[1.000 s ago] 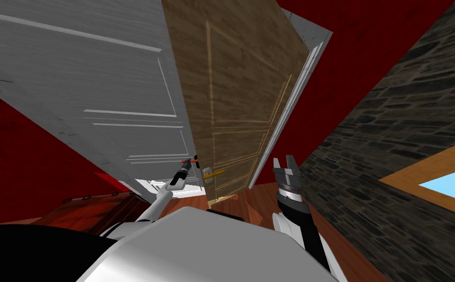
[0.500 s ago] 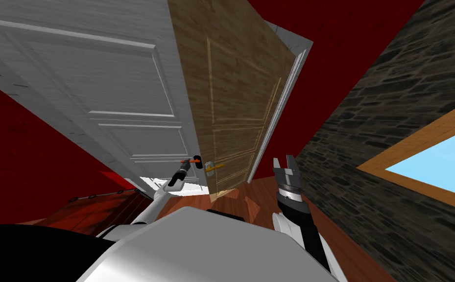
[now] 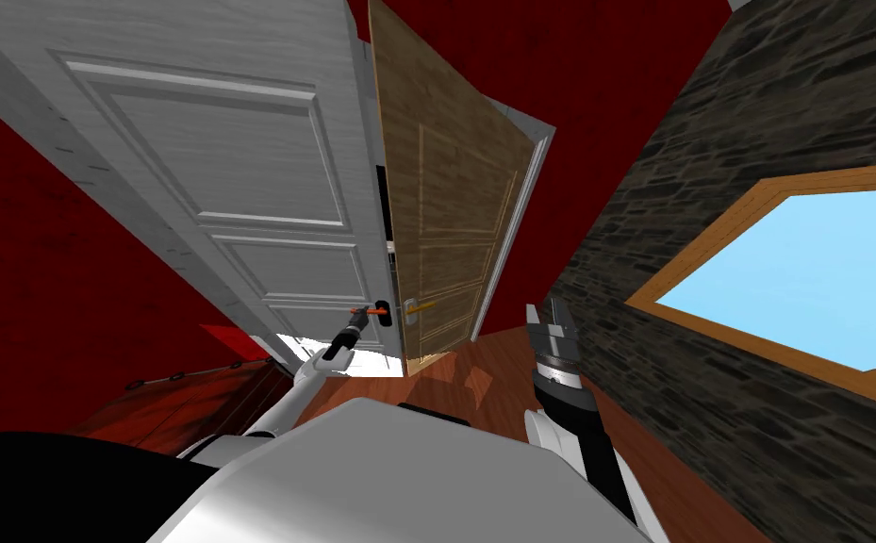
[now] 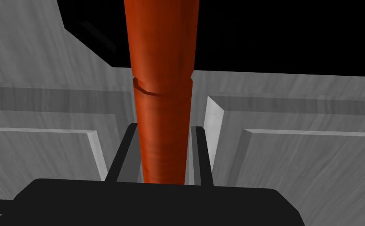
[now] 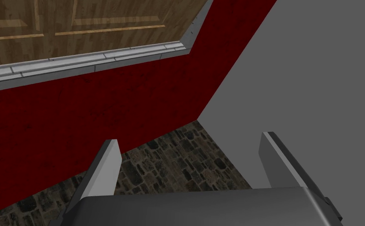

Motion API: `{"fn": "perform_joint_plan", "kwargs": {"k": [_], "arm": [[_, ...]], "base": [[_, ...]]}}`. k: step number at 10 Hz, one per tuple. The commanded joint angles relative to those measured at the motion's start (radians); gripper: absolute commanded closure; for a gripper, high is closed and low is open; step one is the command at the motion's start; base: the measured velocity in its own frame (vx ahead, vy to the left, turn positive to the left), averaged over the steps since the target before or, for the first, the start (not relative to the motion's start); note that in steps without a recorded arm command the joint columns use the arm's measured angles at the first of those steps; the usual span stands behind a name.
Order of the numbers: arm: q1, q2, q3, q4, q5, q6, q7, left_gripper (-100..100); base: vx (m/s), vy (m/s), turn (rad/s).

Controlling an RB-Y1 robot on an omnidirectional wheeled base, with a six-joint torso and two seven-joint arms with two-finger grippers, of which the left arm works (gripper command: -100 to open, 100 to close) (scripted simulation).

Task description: Pull the door open

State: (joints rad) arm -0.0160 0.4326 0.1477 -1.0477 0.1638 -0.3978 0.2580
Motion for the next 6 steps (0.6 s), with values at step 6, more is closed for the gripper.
{"fn": "perform_joint_plan", "kwargs": {"k": [6], "arm": [[0.045, 0.047, -0.079, -0.047, 0.000, -0.037, 0.067, 100]], "base": [[-0.186, 0.066, -0.123]]}}
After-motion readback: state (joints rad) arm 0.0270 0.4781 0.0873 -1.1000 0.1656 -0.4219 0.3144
